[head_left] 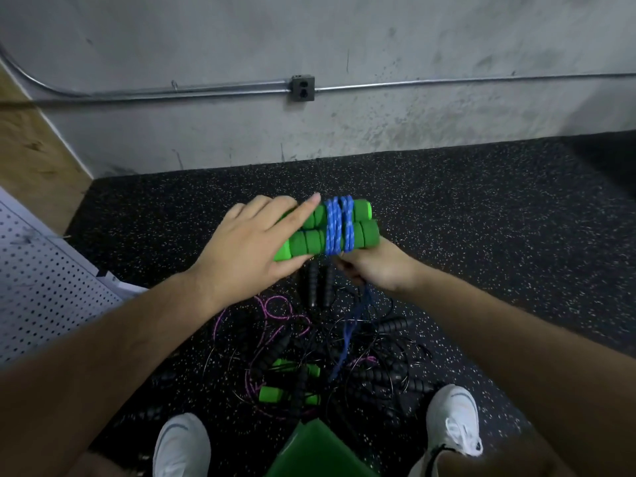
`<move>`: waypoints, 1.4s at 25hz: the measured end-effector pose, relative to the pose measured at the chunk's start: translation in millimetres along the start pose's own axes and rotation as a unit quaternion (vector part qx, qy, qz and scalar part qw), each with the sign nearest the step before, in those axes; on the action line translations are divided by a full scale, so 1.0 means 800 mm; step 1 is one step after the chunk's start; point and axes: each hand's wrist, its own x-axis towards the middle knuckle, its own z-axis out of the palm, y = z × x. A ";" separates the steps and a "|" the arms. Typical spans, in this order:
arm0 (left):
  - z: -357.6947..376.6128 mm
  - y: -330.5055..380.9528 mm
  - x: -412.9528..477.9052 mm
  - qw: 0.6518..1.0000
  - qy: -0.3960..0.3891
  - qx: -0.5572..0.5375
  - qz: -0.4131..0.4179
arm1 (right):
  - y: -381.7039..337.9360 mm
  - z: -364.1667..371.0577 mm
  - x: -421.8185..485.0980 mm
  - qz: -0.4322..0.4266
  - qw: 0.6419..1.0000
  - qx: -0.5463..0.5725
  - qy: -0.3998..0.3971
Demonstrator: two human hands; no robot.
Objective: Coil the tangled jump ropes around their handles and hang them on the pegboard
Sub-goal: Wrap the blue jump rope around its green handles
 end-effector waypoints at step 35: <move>0.013 0.001 -0.007 0.993 -0.080 0.066 -0.060 | -0.013 0.082 -0.042 -0.014 0.977 -0.214 0.003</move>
